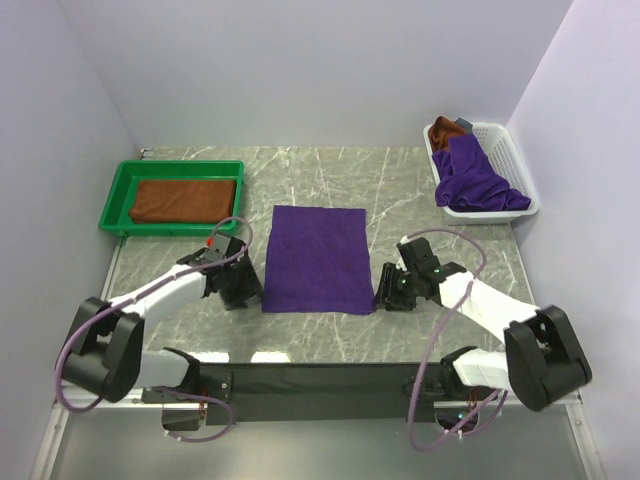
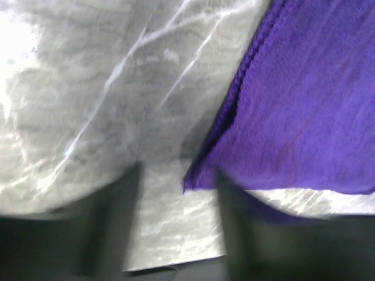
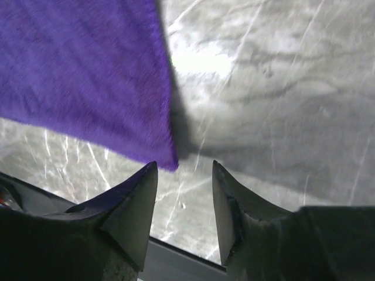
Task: Fold and stack the towels
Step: Fold the towel
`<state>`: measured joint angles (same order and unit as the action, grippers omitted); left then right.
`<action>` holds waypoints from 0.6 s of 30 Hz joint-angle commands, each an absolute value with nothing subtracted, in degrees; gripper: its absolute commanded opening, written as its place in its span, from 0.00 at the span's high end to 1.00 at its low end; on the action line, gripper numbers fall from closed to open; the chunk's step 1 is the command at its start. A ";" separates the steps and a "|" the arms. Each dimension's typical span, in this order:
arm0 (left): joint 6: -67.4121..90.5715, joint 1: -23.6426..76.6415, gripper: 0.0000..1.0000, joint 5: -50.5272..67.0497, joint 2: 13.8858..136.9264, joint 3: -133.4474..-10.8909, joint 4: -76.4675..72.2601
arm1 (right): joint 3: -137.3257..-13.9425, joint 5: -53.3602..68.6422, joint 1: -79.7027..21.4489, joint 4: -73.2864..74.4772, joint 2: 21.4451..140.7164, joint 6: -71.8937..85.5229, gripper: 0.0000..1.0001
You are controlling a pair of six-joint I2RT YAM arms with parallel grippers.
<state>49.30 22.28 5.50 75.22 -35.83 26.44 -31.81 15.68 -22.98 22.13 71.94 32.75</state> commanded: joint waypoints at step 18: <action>54.14 36.56 0.61 -1.66 78.74 -49.40 27.43 | -34.47 13.10 -31.90 13.20 70.57 38.76 0.70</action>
<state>53.15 35.24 -0.19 75.26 -49.08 30.68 -36.82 11.77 -31.40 20.18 67.94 35.73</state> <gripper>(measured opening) 0.397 0.302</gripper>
